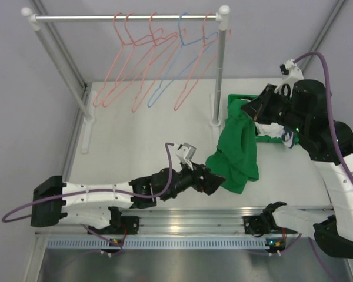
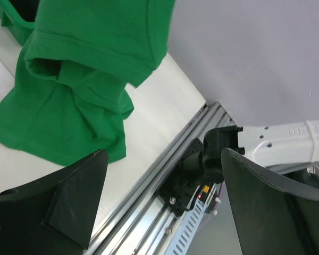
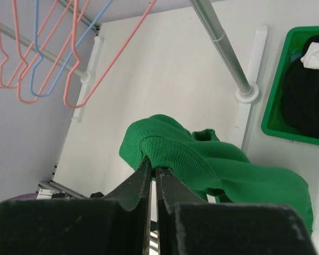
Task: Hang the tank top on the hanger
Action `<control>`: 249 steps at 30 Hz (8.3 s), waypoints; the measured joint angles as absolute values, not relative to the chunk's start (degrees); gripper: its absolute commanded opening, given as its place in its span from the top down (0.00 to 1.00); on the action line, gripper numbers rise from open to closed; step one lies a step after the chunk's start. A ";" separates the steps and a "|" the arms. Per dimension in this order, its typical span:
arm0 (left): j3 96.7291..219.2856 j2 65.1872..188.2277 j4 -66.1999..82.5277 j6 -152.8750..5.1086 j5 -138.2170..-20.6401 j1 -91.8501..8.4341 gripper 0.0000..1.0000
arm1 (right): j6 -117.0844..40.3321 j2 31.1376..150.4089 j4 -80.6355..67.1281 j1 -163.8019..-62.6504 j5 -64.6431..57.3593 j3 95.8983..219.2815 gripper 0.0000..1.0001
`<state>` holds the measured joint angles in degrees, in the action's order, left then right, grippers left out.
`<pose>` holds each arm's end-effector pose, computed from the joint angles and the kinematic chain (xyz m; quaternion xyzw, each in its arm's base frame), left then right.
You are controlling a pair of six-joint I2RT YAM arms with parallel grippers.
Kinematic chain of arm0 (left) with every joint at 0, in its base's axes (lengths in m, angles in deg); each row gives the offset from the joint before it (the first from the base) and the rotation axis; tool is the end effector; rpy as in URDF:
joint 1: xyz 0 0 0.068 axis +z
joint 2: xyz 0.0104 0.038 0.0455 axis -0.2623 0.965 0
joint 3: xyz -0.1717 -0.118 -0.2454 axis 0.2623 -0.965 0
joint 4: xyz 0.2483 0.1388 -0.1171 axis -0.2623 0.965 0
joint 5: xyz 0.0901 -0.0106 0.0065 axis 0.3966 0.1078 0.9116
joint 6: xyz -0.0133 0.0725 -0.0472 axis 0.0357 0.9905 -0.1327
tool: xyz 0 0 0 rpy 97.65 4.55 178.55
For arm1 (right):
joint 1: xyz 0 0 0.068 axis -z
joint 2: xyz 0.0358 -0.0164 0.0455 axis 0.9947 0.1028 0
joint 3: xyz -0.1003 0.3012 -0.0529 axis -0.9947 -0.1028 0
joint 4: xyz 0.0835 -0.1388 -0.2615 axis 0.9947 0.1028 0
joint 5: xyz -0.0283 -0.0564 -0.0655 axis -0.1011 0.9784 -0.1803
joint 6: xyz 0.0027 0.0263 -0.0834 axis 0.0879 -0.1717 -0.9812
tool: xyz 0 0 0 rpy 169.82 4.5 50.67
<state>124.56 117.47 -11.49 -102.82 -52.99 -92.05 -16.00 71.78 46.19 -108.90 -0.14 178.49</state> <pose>0.0984 -0.3142 0.3044 0.1275 0.7286 -0.5053 0.4445 0.2012 0.0991 0.5575 0.0103 0.8142 0.2893 0.5032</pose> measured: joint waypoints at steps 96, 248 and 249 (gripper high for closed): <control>113.24 102.68 28.68 -118.44 -37.58 -91.02 1.00 | 15.63 29.42 20.90 -113.73 0.95 97.24 0.82; 176.31 129.58 28.49 -73.33 -82.89 -20.18 1.00 | -15.63 53.85 25.27 -114.36 -1.30 120.37 0.68; 176.60 129.58 28.49 -73.33 -82.87 -20.22 1.00 | -15.63 53.85 25.27 -114.36 -1.32 120.37 0.68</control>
